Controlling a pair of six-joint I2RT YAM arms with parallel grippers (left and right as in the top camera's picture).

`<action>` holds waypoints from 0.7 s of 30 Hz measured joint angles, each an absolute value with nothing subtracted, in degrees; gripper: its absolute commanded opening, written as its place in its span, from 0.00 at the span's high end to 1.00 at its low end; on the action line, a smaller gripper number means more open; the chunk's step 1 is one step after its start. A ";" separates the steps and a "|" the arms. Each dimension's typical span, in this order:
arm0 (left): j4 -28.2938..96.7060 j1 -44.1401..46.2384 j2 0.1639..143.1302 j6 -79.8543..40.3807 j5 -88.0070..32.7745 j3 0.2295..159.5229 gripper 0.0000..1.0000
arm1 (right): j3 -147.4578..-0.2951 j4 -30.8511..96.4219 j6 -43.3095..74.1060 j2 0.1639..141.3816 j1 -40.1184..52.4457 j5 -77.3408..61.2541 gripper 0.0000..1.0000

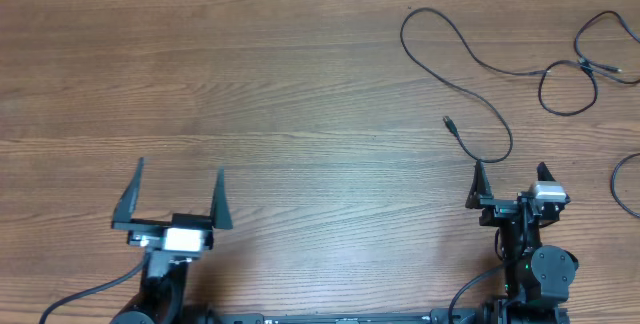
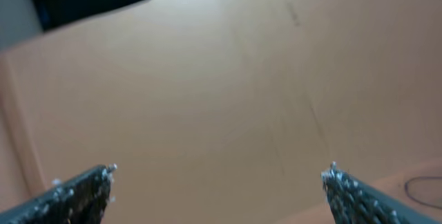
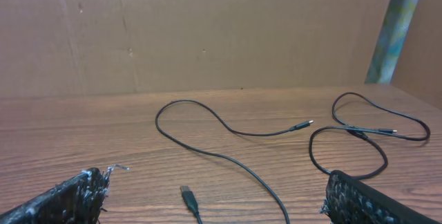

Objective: Untangle cables

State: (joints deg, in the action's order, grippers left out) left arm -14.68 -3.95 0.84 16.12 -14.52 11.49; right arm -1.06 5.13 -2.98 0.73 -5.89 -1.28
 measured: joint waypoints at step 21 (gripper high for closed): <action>-11.70 -2.59 0.75 0.34 -3.77 0.47 0.00 | -1.06 5.08 -3.01 0.73 -5.91 -1.26 0.00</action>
